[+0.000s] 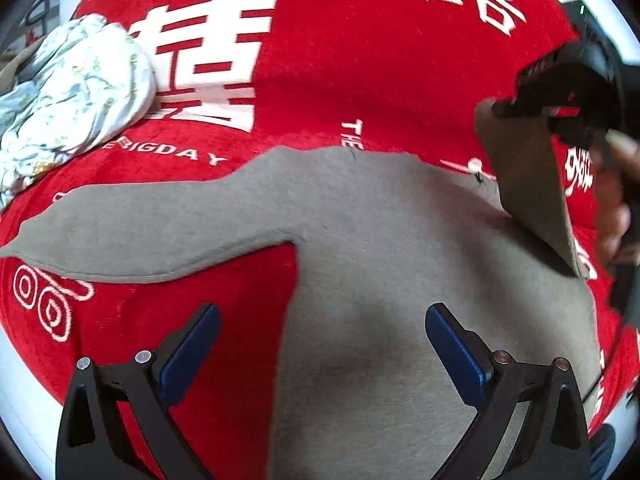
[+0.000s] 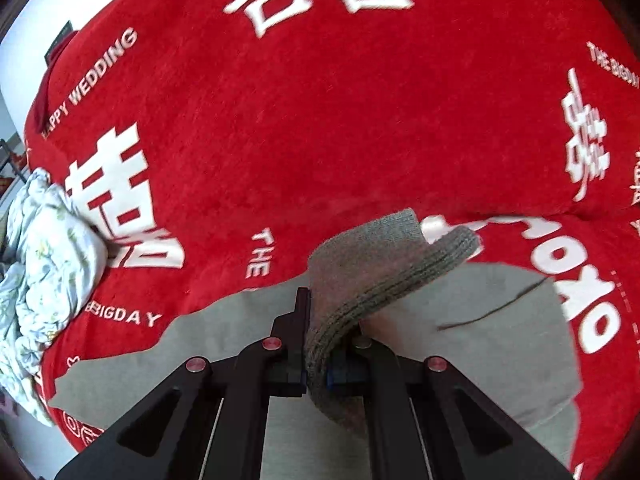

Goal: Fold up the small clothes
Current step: 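Carry the sleeve across the sweater body with the right tool and release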

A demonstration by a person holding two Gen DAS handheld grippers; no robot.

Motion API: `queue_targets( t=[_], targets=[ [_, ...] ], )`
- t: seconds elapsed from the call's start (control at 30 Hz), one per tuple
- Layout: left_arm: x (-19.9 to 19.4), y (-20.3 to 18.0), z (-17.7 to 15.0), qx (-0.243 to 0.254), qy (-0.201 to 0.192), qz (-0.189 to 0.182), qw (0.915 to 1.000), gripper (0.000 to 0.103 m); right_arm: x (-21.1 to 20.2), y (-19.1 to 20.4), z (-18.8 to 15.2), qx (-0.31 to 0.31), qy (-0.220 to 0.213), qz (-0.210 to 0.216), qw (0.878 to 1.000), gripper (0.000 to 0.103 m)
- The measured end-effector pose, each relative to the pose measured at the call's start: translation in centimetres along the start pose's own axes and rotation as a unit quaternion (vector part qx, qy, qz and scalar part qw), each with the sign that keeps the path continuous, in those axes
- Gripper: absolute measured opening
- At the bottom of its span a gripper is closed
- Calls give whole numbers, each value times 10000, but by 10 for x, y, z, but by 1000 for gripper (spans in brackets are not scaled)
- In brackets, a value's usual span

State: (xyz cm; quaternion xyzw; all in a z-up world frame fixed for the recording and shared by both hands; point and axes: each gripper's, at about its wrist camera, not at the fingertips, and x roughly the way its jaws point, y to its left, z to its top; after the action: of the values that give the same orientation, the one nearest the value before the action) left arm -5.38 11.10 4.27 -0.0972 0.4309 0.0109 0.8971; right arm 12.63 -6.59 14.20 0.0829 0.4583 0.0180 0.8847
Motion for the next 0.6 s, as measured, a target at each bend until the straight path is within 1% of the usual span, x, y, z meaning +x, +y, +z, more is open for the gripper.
queue_targets(
  t=[0.1,0.27,0.33,0.43,0.5,0.53,0.57,0.6],
  targets=[
    [-4,10,4,-137,-12,-32,9999,103,16,14,-11,-107,133,67,9998,6],
    [-7,16,6,-175,4,-30,9998,103,42,36,-39,-409,361,2,9985,6],
    [-9,18,6,-168,19,-27,9999,103,52,45,-51,-653,396,-180,9969,6],
    [-8,19,5,-156,51,0,9999,103,68,55,-72,-1146,479,-552,9907,6],
    [-8,21,4,-193,84,-12,9998,103,76,60,-81,-1320,575,-633,9876,8],
    [-8,22,5,-226,98,-33,9997,103,80,63,-86,-1415,670,-609,9858,12],
    [-9,23,5,-241,100,-45,9996,103,82,66,-89,-1486,758,-556,9844,24],
    [-11,24,6,-273,91,-63,9996,103,83,70,-92,-1553,824,-471,9833,33]
  ],
)
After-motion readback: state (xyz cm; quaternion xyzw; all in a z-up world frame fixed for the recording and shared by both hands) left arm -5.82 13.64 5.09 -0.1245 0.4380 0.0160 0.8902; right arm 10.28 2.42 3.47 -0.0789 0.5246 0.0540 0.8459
